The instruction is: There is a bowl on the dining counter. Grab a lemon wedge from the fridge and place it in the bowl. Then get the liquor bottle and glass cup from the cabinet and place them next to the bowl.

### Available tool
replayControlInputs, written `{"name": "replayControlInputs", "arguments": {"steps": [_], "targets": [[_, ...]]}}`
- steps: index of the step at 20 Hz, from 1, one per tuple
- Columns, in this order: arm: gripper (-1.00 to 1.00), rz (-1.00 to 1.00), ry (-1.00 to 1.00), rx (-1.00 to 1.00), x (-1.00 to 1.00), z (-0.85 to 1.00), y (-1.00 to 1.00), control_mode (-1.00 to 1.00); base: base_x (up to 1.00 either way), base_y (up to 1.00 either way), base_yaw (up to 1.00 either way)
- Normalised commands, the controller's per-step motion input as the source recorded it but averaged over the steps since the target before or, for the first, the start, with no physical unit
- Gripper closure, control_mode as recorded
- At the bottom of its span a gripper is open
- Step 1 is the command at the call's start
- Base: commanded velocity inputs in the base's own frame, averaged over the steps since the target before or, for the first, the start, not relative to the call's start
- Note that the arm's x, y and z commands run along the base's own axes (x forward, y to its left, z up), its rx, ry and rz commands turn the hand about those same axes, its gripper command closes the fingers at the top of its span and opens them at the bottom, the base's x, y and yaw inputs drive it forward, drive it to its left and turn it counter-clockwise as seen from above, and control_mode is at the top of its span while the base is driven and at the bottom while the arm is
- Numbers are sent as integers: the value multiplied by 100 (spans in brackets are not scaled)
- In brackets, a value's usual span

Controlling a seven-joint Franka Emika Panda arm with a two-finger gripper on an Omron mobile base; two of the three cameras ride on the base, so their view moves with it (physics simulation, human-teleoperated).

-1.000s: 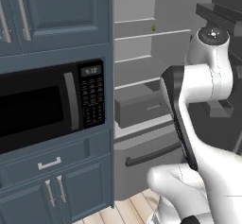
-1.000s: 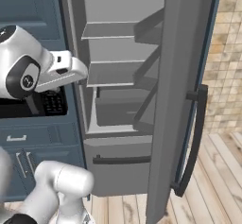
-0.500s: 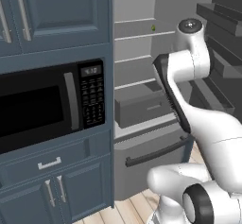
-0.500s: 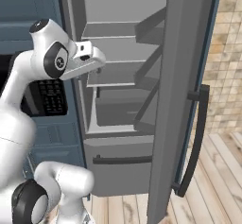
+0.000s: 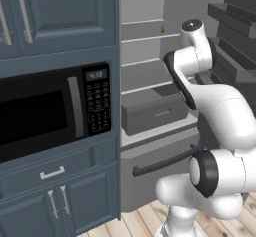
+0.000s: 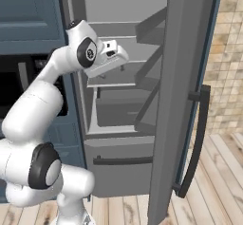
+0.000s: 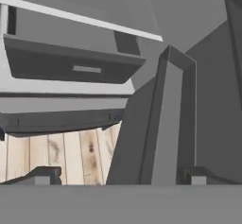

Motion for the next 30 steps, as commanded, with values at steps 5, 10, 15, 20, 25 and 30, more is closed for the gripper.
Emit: {"name": "replayControlInputs", "arguments": {"steps": [5,10,15,20,25,30], "targets": [[-100,-10,10,-5,62,-18,-54,-100,0,0,0],[-100,-10,4,-7,35,-18,-63,-100,0,0,0],[-100,-9,2,-8,28,-23,-66,-100,0,0,0],[-100,-8,1,-8,25,-26,-66,-100,0,0,0],[-100,-9,0,-9,8,-17,-82,-100,0,0,0],[-100,-10,-3,-13,-4,-2,-100,-100,0,0,0]]}}
